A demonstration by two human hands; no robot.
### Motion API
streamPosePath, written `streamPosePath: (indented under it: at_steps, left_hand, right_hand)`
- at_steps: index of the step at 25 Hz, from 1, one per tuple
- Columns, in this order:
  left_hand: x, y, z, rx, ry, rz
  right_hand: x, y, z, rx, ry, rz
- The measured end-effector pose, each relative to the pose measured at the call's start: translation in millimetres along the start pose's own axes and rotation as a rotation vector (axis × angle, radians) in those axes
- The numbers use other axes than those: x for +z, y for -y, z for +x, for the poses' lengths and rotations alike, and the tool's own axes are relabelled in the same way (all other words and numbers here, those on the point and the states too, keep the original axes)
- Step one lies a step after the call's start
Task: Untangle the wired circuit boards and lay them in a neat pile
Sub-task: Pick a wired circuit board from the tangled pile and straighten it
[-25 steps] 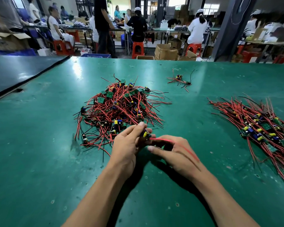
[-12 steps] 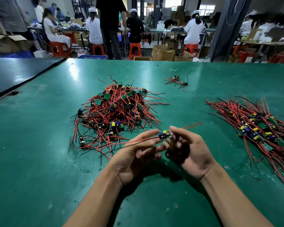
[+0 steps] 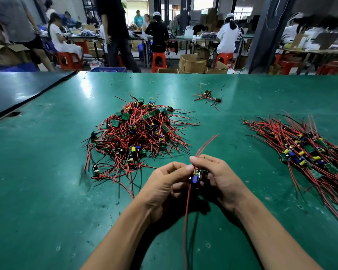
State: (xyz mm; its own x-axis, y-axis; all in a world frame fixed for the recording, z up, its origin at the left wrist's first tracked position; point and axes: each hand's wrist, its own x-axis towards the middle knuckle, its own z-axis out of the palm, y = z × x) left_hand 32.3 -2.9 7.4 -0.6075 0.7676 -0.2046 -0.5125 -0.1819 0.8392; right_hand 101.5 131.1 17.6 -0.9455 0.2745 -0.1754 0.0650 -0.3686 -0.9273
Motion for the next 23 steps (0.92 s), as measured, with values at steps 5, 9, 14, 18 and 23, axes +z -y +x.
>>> streamPosePath:
  at_steps: [5, 9, 14, 18, 23]
  left_hand:
    - [2.5, 7.7, 4.4, 0.227, -0.134, 0.313]
    - [1.2, 4.1, 3.7, 0.185, -0.105, 0.410]
    - [5.5, 3.4, 5.6, 0.179, -0.129, 0.420]
    - [8.5, 0.2, 4.6, 0.157, -0.123, 0.418]
    - [6.8, -1.3, 0.3, 0.096, -0.037, 0.442]
  right_hand:
    - [-8.7, -6.0, 3.5, -0.030, -0.008, -0.069]
    - [-6.1, -9.7, 5.2, -0.070, -0.002, -0.074]
    - [-4.4, -8.7, 8.1, -0.050, -0.053, -0.054]
    - [-19.0, -4.3, 16.6, -0.148, -0.266, -0.277]
    - [-30.7, -7.2, 19.8, -0.243, -0.380, -0.284]
